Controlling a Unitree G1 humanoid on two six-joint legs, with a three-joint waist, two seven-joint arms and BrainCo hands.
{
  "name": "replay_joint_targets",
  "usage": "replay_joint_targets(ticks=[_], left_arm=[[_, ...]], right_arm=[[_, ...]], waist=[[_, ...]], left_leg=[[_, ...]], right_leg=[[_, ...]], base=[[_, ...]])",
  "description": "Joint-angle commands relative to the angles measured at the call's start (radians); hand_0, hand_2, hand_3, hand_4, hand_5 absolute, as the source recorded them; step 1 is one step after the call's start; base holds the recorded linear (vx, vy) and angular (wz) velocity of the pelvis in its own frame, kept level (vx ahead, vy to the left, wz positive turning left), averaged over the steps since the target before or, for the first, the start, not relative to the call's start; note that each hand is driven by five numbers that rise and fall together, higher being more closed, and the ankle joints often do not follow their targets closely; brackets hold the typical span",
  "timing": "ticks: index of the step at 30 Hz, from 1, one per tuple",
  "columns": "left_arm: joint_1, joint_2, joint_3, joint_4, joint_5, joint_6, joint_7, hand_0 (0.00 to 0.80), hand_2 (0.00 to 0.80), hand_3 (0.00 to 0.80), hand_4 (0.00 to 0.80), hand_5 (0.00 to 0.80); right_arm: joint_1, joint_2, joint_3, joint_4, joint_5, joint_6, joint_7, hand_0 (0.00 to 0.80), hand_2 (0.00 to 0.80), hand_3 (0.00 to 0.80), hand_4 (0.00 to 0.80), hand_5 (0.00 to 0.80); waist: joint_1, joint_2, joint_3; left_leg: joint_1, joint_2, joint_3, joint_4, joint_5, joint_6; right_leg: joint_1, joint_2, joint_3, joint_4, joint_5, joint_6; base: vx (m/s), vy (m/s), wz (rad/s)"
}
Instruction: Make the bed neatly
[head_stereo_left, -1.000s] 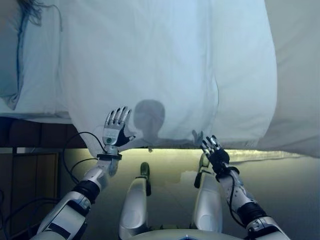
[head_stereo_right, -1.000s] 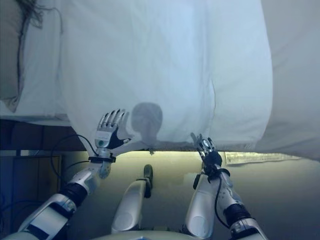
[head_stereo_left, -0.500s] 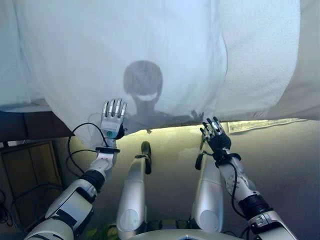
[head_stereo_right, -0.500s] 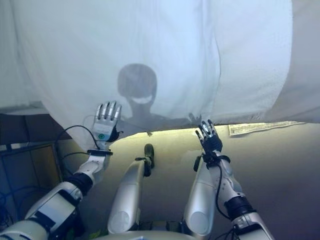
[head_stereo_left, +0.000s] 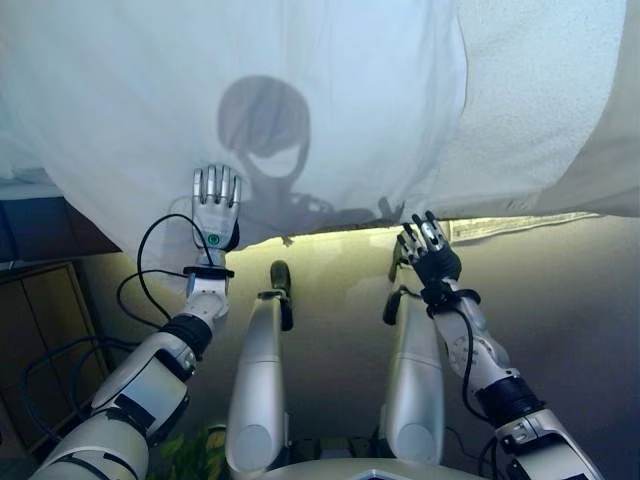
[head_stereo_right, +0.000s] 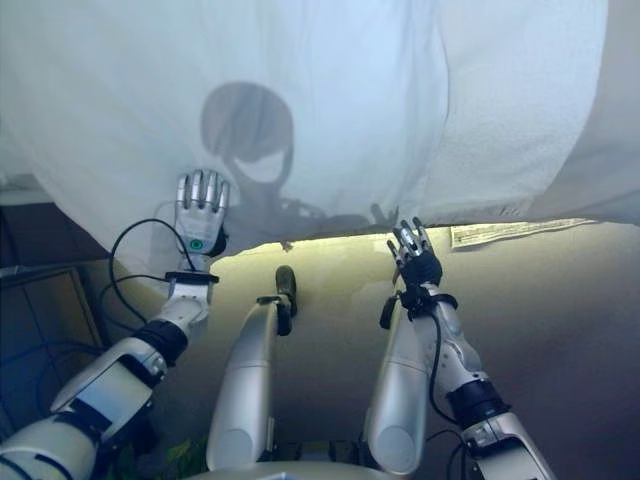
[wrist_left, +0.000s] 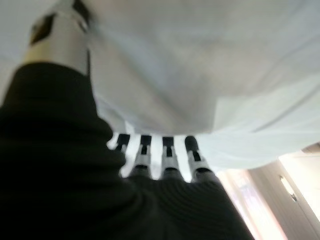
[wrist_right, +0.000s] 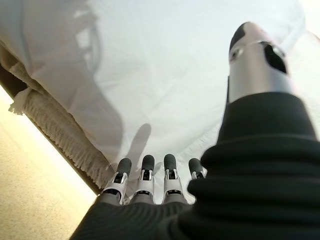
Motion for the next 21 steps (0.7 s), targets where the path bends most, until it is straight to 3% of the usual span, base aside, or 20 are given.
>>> replay_joint_targets(ticks=[1, 4, 5, 8, 21], left_arm=[[-0.013, 0.026, 0.042, 0.014, -0.062, 0.018, -0.008, 0.0, 0.0, 0.0, 0.0, 0.0], [-0.03, 0.024, 0.039, 0.005, -0.052, 0.016, -0.061, 0.0, 0.0, 0.0, 0.0, 0.0], [-0.034, 0.024, 0.038, 0.006, -0.071, 0.033, -0.073, 0.348, 0.348, 0.348, 0.348, 0.348], [-0.065, 0.037, 0.034, 0.021, -0.131, 0.036, -0.072, 0.8, 0.8, 0.8, 0.8, 0.8], [-0.125, 0.053, 0.039, 0.059, -0.16, 0.021, -0.078, 0.8, 0.8, 0.8, 0.8, 0.8]], right_arm=[[0.001, -0.049, 0.006, -0.136, 0.015, -0.039, -0.028, 0.0, 0.0, 0.0, 0.0, 0.0], [-0.02, -0.043, 0.008, -0.146, 0.005, -0.04, -0.052, 0.0, 0.0, 0.0, 0.0, 0.0], [-0.028, -0.043, 0.006, -0.152, -0.003, -0.032, -0.06, 0.0, 0.0, 0.0, 0.0, 0.0], [-0.043, -0.043, 0.007, -0.155, -0.007, -0.026, -0.068, 0.0, 0.0, 0.0, 0.0, 0.0], [-0.084, -0.039, 0.02, -0.139, 0.009, -0.024, -0.042, 0.0, 0.0, 0.0, 0.0, 0.0]], waist=[[0.021, 0.01, 0.016], [0.024, 0.006, 0.016], [0.023, 0.003, 0.016], [0.018, -0.009, 0.016], [0.021, -0.013, 0.016]], left_leg=[[-0.071, -0.014, -0.073, -0.132, 0.226, -0.002], [-0.098, -0.008, -0.078, -0.124, 0.232, -0.007], [-0.11, -0.005, -0.081, -0.117, 0.232, -0.008], [-0.136, 0.006, -0.082, -0.098, 0.234, -0.011], [-0.165, 0.021, -0.082, -0.073, 0.242, -0.017]], right_leg=[[-0.055, -0.016, -0.025, 0.066, 0.097, 0.092], [-0.075, -0.016, -0.028, 0.068, 0.099, 0.093], [-0.083, -0.015, -0.027, 0.068, 0.101, 0.093], [-0.098, -0.011, -0.028, 0.069, 0.107, 0.091], [-0.12, -0.016, -0.028, 0.095, 0.106, 0.085]], base=[[-0.019, -0.043, 0.02], [-0.012, -0.034, 0.02], [0.0, 0.0, 0.0], [0.013, -0.015, -0.04], [0.0, 0.001, -0.04]])
